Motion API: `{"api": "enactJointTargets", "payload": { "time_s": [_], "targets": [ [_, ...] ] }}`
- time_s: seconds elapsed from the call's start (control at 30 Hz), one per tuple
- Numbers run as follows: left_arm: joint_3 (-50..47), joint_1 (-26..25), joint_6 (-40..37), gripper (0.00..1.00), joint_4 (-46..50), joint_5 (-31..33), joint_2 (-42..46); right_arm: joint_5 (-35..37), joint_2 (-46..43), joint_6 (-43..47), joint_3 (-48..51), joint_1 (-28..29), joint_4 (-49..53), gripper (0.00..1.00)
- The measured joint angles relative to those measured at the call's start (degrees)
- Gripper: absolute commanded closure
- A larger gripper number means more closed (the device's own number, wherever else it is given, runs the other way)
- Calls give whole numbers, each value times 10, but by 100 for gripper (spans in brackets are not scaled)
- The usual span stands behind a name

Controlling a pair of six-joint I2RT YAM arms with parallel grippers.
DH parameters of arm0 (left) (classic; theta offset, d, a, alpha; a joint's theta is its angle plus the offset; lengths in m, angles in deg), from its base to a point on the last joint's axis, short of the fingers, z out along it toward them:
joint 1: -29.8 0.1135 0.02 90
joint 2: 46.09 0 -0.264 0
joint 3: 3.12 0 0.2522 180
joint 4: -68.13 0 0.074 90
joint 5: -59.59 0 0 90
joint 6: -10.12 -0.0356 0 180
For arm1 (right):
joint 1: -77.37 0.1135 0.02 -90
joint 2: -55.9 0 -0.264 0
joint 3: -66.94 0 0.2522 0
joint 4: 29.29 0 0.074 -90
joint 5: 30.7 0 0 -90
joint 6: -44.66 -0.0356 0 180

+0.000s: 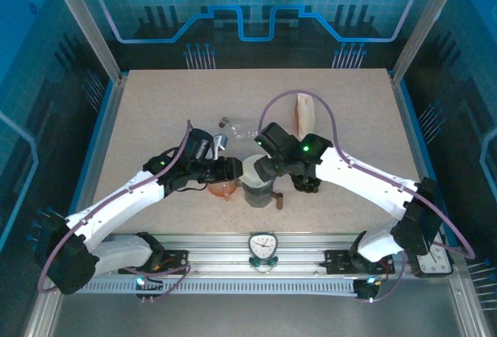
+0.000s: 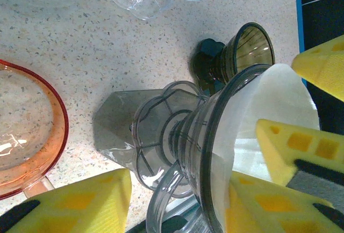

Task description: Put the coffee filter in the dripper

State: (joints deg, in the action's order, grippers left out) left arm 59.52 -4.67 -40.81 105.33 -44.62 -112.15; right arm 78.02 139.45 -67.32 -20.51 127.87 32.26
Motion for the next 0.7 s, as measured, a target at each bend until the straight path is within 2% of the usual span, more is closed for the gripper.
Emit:
{"api": "enactJointTargets", "payload": {
  "time_s": [0.47, 0.7],
  "targets": [
    [-2, 0, 0, 50, 0, 0, 0, 8, -27, -18, 35, -1, 12, 30],
    [-2, 0, 0, 50, 0, 0, 0, 4, -17, -9, -8, 0, 10, 28]
  ]
}}
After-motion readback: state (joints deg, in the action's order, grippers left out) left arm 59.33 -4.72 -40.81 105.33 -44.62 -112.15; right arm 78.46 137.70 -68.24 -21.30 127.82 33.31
